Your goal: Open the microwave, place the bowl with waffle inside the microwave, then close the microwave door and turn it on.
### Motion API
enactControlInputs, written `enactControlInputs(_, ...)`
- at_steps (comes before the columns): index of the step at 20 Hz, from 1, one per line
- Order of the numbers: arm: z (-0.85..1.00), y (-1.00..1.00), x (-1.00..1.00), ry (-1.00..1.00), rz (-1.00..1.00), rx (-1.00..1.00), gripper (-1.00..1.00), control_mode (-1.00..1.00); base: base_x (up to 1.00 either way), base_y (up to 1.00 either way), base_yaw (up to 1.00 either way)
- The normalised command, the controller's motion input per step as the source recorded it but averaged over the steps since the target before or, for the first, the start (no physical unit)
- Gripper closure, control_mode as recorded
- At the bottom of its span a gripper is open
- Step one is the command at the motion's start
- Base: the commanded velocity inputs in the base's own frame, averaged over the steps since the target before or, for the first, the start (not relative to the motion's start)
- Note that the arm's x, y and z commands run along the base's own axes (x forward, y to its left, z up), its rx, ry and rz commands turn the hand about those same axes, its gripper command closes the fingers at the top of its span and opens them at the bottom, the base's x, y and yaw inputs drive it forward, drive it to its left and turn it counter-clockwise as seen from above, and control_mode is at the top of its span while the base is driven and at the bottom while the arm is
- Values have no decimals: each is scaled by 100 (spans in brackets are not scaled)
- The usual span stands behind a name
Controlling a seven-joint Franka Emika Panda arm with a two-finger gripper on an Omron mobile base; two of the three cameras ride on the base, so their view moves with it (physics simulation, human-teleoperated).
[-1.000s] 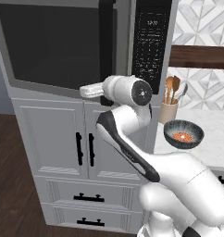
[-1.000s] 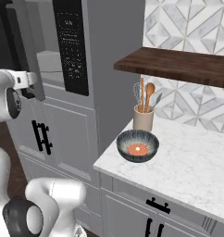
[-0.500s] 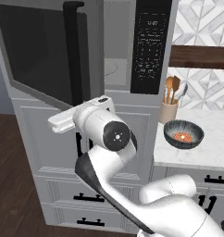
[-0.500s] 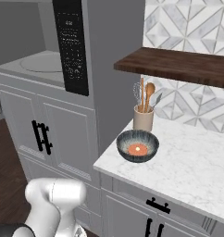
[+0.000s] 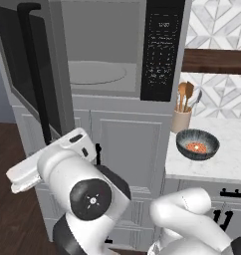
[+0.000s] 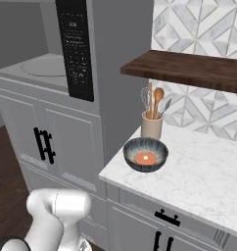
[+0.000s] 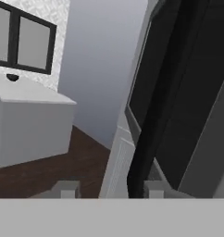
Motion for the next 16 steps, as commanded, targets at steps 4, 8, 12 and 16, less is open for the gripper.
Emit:
enactControlInputs(4,0,-73,-100,8,38,1,-100,-100,0,0,0)
enactControlInputs(8,1,-100,-65,30,24,18,-100,-100,0,0,0)
enactControlInputs(12,28,-100,-9,31,13,39,-100,-100,0,0,0)
enactControlInputs(16,26,-100,0,37,0,43,-100,-100,0,0,0)
